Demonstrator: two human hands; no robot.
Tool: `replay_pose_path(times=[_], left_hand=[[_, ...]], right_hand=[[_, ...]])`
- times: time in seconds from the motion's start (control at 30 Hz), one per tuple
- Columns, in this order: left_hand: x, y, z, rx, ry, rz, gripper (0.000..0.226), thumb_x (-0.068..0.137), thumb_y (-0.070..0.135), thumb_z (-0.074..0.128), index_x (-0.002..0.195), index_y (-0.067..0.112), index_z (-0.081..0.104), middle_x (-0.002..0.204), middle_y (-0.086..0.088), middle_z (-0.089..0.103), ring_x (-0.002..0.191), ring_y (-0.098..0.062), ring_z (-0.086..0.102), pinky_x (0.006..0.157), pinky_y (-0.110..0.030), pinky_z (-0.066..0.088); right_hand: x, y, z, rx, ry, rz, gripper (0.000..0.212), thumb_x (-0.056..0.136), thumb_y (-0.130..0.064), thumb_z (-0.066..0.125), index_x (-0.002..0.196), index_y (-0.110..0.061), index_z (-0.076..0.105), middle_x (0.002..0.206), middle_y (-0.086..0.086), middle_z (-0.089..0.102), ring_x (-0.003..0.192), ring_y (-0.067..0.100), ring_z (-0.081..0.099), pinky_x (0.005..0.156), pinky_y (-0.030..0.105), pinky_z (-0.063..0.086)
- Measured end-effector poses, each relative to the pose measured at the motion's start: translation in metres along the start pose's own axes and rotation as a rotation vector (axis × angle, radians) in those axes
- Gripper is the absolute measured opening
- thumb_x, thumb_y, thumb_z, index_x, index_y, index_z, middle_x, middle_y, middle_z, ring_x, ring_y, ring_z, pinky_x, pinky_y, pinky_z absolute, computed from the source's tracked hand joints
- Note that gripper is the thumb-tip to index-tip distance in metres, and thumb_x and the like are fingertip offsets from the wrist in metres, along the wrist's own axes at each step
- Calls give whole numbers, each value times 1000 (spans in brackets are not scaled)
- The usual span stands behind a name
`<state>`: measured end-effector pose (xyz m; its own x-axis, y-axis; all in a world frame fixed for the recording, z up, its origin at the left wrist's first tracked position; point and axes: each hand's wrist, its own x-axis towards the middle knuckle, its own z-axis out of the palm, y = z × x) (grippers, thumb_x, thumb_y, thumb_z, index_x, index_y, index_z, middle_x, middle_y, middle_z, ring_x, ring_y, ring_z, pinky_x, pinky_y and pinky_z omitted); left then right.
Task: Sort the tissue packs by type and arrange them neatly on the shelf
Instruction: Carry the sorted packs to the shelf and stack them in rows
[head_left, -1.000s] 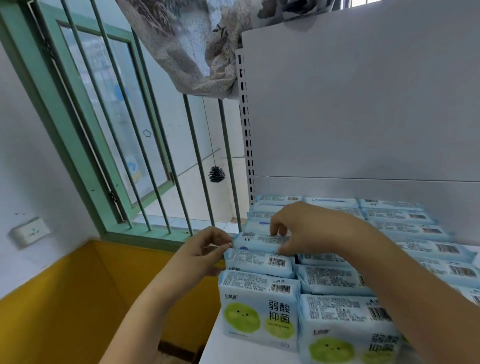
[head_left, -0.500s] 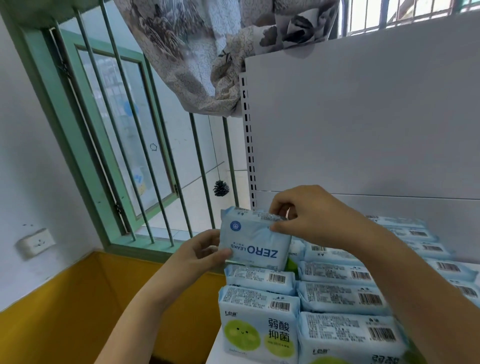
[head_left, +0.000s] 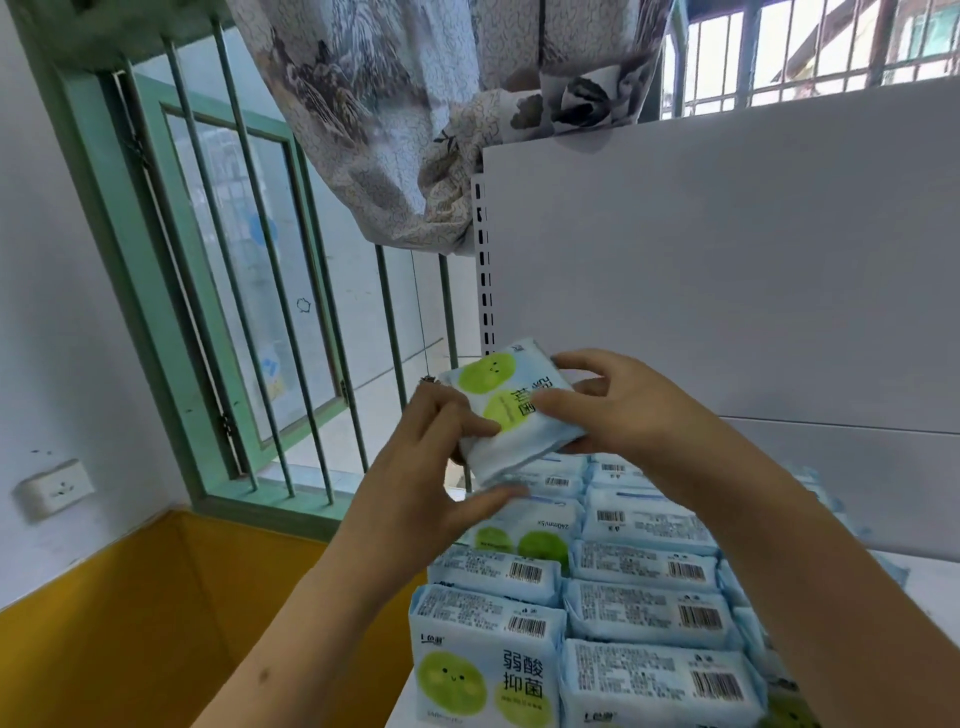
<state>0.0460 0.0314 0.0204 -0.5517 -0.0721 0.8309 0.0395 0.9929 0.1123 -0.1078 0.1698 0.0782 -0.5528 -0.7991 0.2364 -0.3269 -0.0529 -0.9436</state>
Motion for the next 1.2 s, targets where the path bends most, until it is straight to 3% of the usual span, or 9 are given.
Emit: replay_pose_path(times=[0.1,0.23,0.3,0.4,0.5,0.57,0.83,0.97,1.2], left_hand=[[-3,-3,1,-49,-48,-99,41,85,64,61,110,32,54,108,17,48,91,-8,54,73,-27,51],[-2,-21,2,-196,87,-426,40,89,52,63,123,42,45,116,23,49,107,-2,53,82,-20,48],[-1,-29,1,-399,-15,-598,55,86,53,61,135,42,39,123,24,52,111,6,55,85,-18,49],[-5,-37,3,-693,-146,-716,54,89,45,63,139,29,46,118,6,69,109,-12,66,86,-28,55],[-15,-35,4,-725,-180,-747,37,88,31,62,122,19,62,106,-4,73,100,-23,68,81,-34,57],[-23,-37,6,-727,-177,-769,31,87,29,64,116,18,64,105,-8,72,102,-27,67,88,-40,58],[-45,-44,13,-814,-235,-857,31,84,21,70,114,14,67,106,-6,73,99,-19,71,83,-30,58],[-53,-55,17,-732,-335,-893,24,79,31,79,103,29,75,105,-12,70,97,-21,71,85,-33,58],[-51,-60,23,-815,-288,-991,26,94,27,60,116,15,70,108,-13,73,99,-29,71,82,-38,60]], right_hand=[[4,6,-6,-181,34,-88,52,84,-22,74,131,-33,53,106,-3,67,87,13,69,65,23,53],[6,9,-10,-371,-54,-162,52,85,-21,73,129,-37,51,109,-12,62,87,4,64,62,15,45],[6,10,-7,-487,-91,-214,48,85,-21,72,126,-35,54,108,-15,61,87,1,61,67,14,47],[6,14,-2,-576,-157,-246,40,85,-22,71,122,-34,58,109,-15,63,89,4,63,76,22,54],[6,17,2,-647,-218,-229,38,86,-25,71,121,-33,59,113,-14,63,92,8,64,81,30,56],[7,19,3,-666,-253,-221,36,86,-30,72,120,-33,60,112,-13,64,93,5,62,76,23,54],[8,27,9,-753,-336,-136,29,83,-39,74,108,-28,64,105,-10,66,93,7,64,86,32,56],[10,37,14,-865,-394,-98,29,82,-41,75,105,-27,66,99,-13,63,90,5,61,84,26,54],[15,41,11,-949,-350,-64,24,95,-37,59,115,-25,65,111,-8,63,95,7,58,81,22,47]])
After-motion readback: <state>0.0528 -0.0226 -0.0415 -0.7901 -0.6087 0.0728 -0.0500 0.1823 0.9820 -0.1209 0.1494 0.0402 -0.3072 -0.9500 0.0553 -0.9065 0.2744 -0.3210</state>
